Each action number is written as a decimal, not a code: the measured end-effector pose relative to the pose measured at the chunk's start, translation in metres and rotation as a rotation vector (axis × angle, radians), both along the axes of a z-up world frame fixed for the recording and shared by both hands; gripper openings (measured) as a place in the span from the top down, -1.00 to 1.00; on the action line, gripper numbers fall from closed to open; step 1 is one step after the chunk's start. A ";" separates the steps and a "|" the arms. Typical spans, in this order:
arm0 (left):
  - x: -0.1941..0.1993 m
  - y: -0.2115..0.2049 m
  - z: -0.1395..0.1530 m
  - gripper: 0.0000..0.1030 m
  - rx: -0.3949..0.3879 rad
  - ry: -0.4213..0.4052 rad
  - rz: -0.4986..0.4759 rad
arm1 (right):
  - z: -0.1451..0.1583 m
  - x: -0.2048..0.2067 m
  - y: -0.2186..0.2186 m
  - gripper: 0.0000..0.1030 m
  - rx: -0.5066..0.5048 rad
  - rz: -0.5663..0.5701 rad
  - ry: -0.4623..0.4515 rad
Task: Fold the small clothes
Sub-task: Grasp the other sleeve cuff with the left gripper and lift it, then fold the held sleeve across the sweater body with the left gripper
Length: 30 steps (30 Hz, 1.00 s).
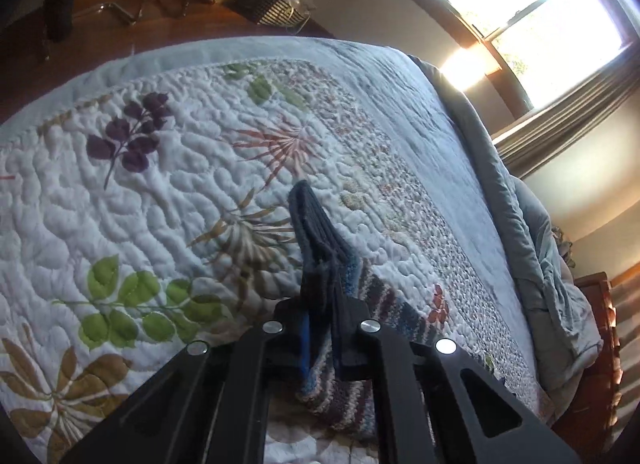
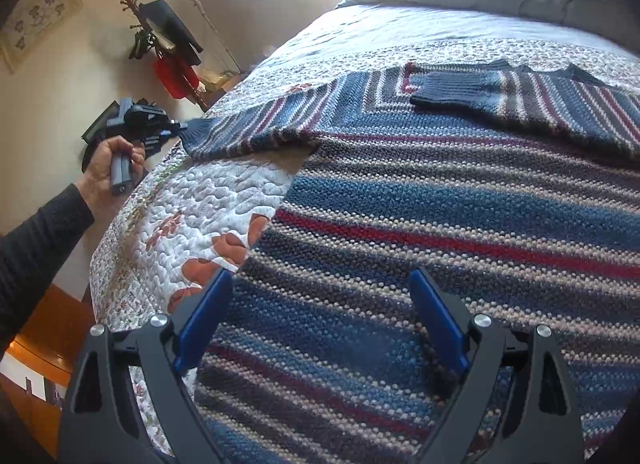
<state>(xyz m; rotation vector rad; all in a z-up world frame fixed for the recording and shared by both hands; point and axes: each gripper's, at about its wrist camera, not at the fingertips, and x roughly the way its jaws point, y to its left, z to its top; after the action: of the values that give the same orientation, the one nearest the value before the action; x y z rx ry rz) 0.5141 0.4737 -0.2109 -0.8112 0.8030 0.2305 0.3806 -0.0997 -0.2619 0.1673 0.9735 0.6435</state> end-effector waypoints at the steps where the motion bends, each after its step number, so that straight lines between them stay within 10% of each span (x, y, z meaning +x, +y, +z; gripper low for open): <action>1: 0.002 -0.008 0.012 0.86 0.012 -0.009 -0.010 | 0.001 -0.001 -0.002 -0.74 -0.001 0.000 0.001; 17: 0.034 -0.260 0.203 0.86 0.228 -0.180 -0.341 | 0.009 -0.020 -0.049 -0.74 0.001 0.001 0.038; 30: 0.056 -0.441 0.186 0.86 0.306 -0.168 -0.502 | 0.018 -0.023 -0.115 -0.74 0.047 -0.081 0.071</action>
<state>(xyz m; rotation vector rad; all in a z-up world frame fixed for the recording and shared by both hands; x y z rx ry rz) 0.5699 0.0323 -0.0253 -0.3190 0.7644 -0.1592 0.3580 -0.2144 -0.2437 0.2713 1.0153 0.5897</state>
